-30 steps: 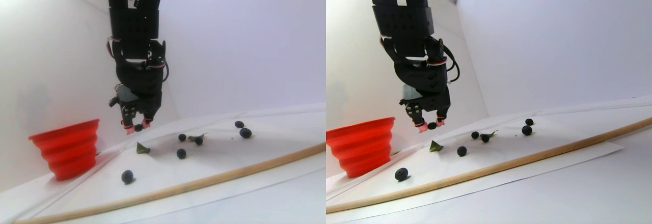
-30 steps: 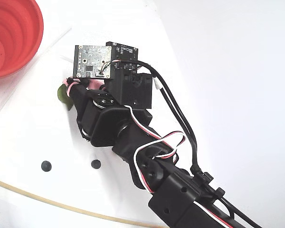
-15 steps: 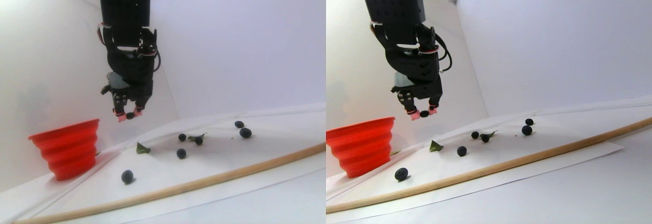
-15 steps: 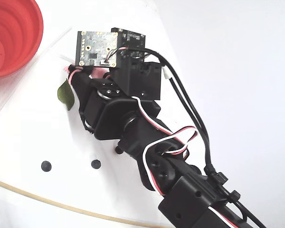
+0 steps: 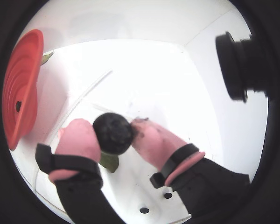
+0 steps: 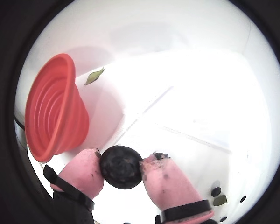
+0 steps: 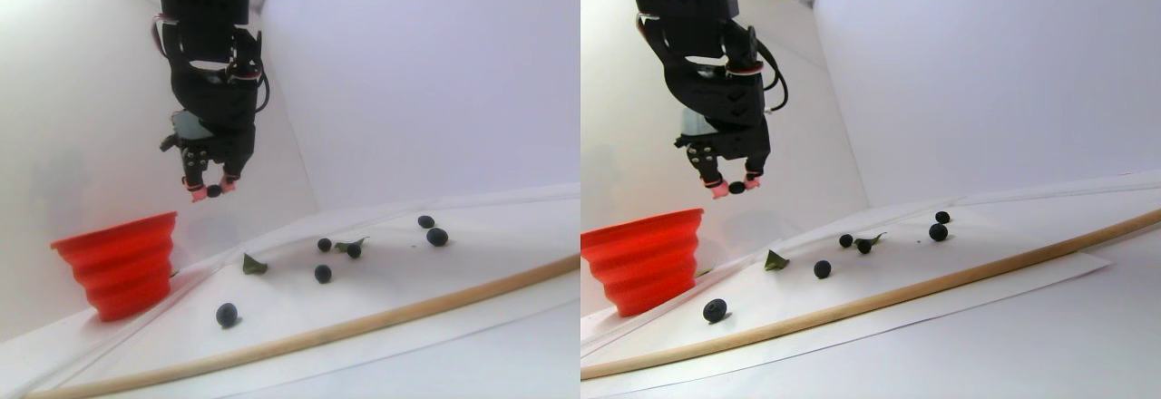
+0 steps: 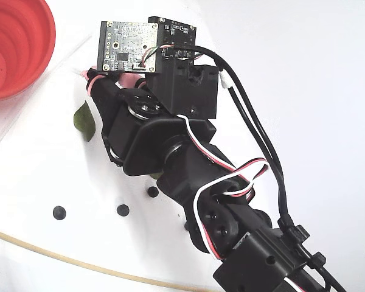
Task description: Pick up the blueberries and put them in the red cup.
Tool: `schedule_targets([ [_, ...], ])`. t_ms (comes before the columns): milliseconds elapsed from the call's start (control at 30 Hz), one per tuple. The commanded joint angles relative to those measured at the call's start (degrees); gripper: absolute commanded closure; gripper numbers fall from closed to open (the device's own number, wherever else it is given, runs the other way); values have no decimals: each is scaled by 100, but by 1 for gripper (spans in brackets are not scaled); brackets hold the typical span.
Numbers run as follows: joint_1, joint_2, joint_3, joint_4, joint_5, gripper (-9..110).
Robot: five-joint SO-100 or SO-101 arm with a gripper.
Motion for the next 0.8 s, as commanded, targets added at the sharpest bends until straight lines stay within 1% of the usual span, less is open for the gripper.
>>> schedule_targets([
  [0,-422,1011,-132,26,105,87],
  [767,-1046,1213,26,97,185,87],
])
